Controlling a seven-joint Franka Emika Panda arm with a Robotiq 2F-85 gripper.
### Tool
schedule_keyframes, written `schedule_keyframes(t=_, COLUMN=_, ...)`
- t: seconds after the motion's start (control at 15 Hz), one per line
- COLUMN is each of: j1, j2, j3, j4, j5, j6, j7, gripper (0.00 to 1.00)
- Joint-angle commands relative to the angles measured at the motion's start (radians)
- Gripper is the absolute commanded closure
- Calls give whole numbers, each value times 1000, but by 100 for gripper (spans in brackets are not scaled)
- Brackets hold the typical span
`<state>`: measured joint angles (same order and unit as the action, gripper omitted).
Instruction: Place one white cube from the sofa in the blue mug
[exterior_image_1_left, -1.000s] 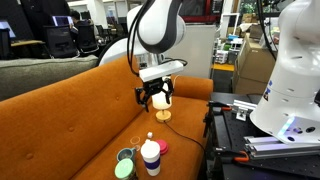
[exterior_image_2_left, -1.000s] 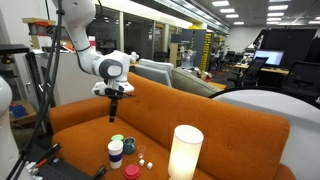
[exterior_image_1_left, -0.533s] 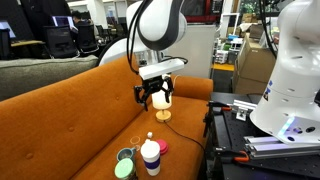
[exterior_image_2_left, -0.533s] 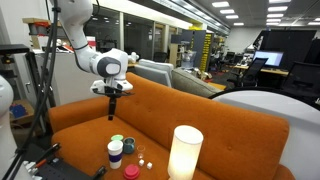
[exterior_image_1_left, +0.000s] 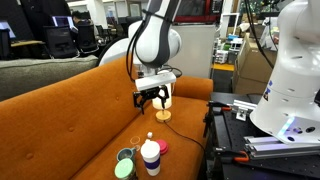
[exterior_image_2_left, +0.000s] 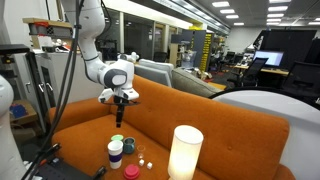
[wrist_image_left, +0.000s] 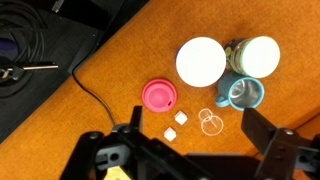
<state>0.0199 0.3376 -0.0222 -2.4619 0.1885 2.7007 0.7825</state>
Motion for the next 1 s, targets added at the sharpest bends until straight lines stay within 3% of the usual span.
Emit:
schedule_keyframes(t=0.0, j1=13, j2=177, j3=-40, j4=119, j5=53, j6=86, j7=42, gripper=0)
schedule_keyframes(t=0.33, j1=-13, j2=357, j3=-70, j4=282, j5=177, j6=53, j7=142, gripper=0)
schedule_keyframes(t=0.4, j1=5, j2=329, j3=-77, j4=235, j5=144, j6=83, j7=96, gripper=0)
schedule_keyframes(t=0.93, j1=11, j2=348, j3=-80, j4=251, j5=147, j6=83, j7=100, gripper=0)
